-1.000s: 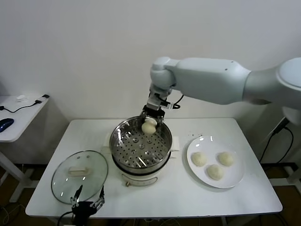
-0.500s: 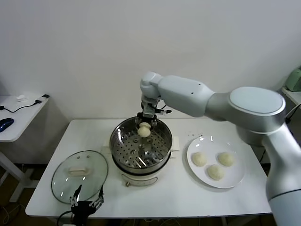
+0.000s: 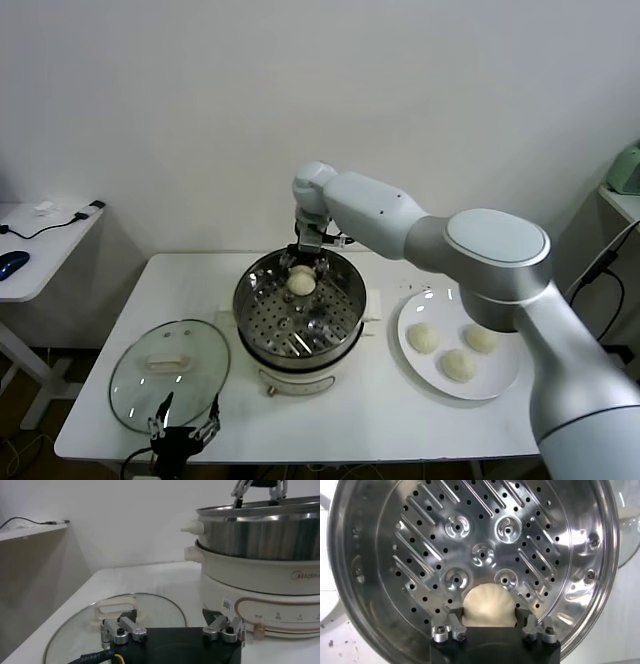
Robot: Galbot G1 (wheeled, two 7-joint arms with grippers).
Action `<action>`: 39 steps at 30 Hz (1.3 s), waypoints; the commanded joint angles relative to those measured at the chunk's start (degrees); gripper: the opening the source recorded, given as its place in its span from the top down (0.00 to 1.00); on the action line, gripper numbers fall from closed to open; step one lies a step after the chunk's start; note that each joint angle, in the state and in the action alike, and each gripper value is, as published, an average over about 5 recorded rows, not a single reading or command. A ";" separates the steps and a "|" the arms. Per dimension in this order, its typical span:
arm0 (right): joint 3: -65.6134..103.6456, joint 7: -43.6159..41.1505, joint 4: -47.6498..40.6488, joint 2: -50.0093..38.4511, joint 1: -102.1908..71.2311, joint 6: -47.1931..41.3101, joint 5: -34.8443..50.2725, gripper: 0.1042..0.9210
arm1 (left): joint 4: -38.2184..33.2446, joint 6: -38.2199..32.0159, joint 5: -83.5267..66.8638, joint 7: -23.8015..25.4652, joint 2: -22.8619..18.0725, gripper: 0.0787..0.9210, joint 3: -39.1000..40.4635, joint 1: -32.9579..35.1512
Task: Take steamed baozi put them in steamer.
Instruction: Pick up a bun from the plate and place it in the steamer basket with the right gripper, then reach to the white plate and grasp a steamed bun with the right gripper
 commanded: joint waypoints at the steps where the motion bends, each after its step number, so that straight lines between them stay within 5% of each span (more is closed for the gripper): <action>1: -1.43 -2.45 0.93 -1.40 3.71 2.71 9.12 0.12 | -0.57 0.17 0.07 0.02 -0.04 0.12 0.09 0.14; 8: -13.40 -5.83 13.94 -12.67 18.71 -5.92 31.97 0.12 | -1.29 0.31 0.44 0.05 -0.24 0.12 0.51 0.56; 13: -28.66 -5.19 25.96 -25.31 30.00 -22.46 43.80 0.12 | -1.55 0.39 0.63 0.06 -0.22 0.12 0.82 0.71; 27: -44.11 9.65 52.08 -48.96 33.23 -58.62 47.65 0.12 | -1.01 0.35 0.55 0.07 -0.14 0.12 1.11 -0.04; 32: -38.57 13.05 52.05 -50.51 24.40 -63.06 50.03 0.12 | -1.05 0.41 0.51 0.06 -0.23 0.12 0.80 0.30; 39: -28.23 15.21 45.19 -49.41 9.99 -65.29 43.02 0.12 | -1.23 0.32 0.58 0.03 -0.38 0.12 0.61 1.35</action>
